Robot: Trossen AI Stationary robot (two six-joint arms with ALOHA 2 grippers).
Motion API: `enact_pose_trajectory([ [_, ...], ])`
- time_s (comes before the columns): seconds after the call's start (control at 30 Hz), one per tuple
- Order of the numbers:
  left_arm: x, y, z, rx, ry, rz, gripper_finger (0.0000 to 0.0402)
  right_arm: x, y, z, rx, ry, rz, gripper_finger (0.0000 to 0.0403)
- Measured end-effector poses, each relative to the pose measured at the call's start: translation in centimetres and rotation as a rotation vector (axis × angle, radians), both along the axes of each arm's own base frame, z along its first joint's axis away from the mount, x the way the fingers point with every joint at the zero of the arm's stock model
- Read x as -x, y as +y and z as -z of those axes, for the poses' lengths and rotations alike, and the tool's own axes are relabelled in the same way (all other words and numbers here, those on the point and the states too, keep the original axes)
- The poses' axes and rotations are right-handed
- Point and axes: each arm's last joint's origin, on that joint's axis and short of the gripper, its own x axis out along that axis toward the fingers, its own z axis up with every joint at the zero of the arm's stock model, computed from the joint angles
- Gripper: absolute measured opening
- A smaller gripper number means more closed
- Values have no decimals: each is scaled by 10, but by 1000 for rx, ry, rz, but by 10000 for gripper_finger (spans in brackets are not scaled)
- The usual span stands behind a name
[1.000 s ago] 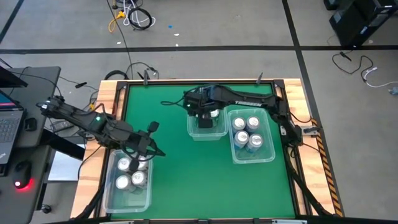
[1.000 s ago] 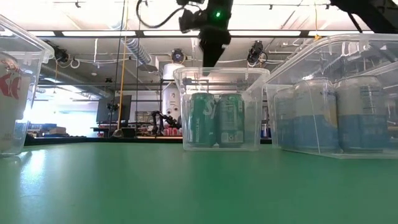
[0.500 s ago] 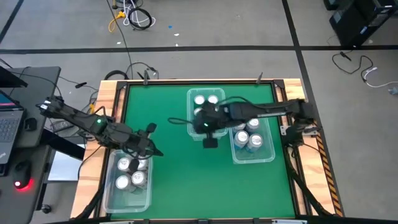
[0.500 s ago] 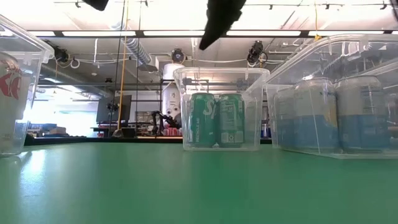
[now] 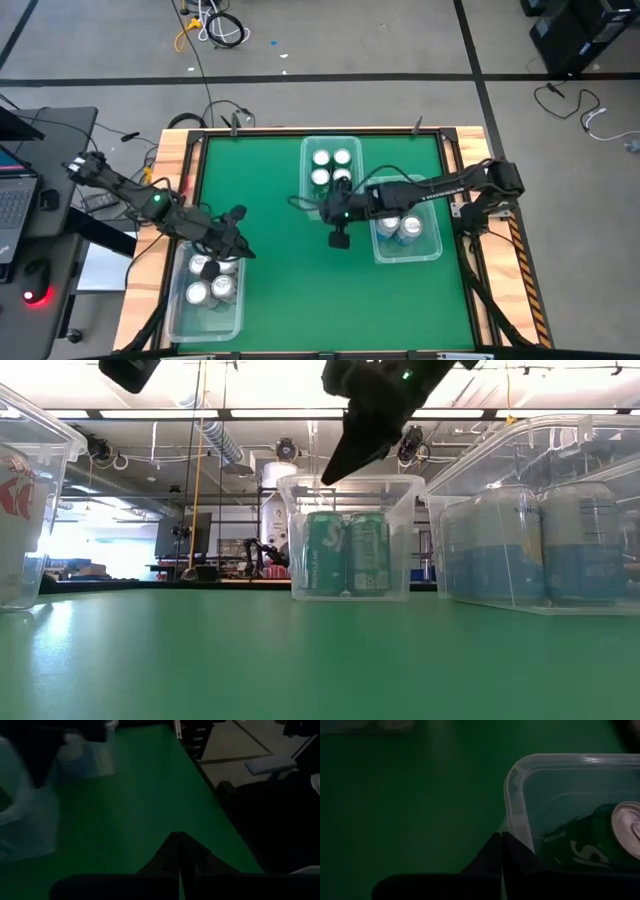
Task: Sort soda cans
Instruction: Move the top left transparent bin to the top center of the table, then move the bottom transparent bin to the top left of the table
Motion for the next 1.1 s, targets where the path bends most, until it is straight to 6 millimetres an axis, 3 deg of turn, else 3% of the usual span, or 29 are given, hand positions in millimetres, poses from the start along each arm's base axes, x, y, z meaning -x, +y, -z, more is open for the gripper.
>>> enact_pose_trajectory([
  [0.37, -3, -8, 6, -28, 27, -10, 0, 1, -61, 11, 109, -35, 86, 0],
  [0.57, -4, -8, 5, -55, 6, -22, 0, 3, -78, 16, 114, -61, 82, 0],
  [0.67, -3, -9, 3, -33, 10, -31, 0, 6, -70, 8, 113, -55, 62, 0],
  [0.83, -2, -27, -14, -9, 75, 17, 0, 14, -39, -24, 119, -133, 16, 0],
  [1.1, 0, -52, -13, -48, 526, -108, 0, 26, 12, -43, 110, -195, -61, 0],
])
